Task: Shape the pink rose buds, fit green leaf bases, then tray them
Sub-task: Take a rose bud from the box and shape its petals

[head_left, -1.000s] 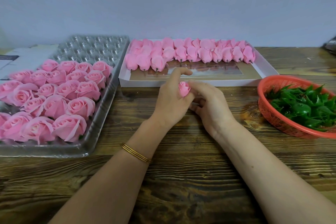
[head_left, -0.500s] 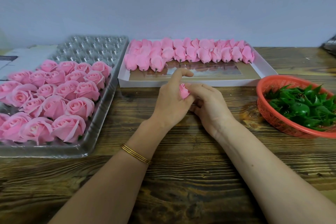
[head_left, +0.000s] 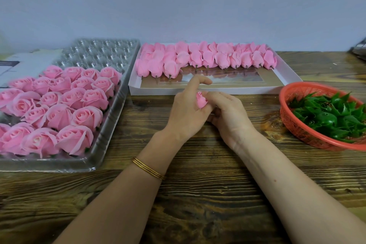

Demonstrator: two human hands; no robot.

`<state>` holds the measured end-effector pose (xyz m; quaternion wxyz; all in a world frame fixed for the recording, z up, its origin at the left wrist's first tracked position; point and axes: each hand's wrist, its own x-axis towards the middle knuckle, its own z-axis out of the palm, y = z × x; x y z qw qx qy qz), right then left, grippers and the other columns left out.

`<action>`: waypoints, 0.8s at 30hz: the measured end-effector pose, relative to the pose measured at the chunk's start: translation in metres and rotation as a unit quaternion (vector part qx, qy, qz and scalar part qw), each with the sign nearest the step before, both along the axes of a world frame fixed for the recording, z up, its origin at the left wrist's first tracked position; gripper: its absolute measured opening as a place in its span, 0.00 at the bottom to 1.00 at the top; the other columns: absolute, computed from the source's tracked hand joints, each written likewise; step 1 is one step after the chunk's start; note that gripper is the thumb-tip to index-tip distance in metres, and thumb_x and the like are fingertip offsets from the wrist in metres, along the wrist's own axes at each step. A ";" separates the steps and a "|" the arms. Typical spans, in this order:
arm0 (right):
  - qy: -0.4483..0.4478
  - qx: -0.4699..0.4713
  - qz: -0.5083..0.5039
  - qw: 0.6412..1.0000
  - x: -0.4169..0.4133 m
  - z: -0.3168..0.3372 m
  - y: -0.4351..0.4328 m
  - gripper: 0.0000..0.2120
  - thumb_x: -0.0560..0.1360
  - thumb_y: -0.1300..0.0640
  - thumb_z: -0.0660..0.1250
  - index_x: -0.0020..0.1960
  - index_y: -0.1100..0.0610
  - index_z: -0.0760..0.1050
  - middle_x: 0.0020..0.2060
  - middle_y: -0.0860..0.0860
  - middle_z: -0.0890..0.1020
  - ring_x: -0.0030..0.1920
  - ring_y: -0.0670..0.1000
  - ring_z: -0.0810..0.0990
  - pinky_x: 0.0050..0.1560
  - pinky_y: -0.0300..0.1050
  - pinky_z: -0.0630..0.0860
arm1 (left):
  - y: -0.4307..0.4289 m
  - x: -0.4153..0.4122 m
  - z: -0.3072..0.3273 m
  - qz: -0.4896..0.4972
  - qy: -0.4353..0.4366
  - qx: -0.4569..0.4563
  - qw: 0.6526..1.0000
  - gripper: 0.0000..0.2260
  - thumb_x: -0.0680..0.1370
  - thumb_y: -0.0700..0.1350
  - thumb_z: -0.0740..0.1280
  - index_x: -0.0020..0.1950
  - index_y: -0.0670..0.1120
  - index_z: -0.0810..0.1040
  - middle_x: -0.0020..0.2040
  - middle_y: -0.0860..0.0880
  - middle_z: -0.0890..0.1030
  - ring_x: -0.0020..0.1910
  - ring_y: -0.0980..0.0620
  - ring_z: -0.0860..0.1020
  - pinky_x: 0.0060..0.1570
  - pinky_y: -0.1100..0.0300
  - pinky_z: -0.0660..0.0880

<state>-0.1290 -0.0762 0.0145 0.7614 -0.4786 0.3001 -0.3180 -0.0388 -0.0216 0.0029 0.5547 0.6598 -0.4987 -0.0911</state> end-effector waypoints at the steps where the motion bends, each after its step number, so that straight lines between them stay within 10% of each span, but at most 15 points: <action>1: 0.000 0.000 0.001 1.000 0.000 0.000 0.000 0.10 0.73 0.63 0.68 0.54 0.65 0.79 0.35 0.55 0.82 0.37 0.49 0.81 0.39 0.40 0.77 | 0.000 0.000 0.000 -0.002 0.000 0.001 1.000 0.16 0.72 0.36 0.70 0.57 0.49 0.75 0.34 0.54 0.79 0.36 0.62 0.77 0.37 0.73 0.70; 19: 0.008 0.023 -0.007 1.000 -0.001 -0.003 -0.005 0.12 0.79 0.52 0.62 0.42 0.56 0.79 0.41 0.55 0.82 0.41 0.50 0.81 0.44 0.44 0.77 | -0.001 0.002 -0.002 0.025 0.022 -0.013 0.999 0.10 0.76 0.43 0.72 0.55 0.50 0.76 0.42 0.52 0.81 0.45 0.62 0.75 0.42 0.75 0.69; 24: 0.015 0.020 -0.020 0.999 0.001 -0.004 -0.004 0.13 0.76 0.63 0.61 0.36 0.57 0.80 0.32 0.52 0.80 0.34 0.49 0.77 0.38 0.41 0.76 | -0.004 0.005 -0.001 0.057 0.082 -0.027 0.995 0.09 0.76 0.42 0.72 0.52 0.52 0.76 0.46 0.60 0.78 0.46 0.64 0.75 0.51 0.68 0.71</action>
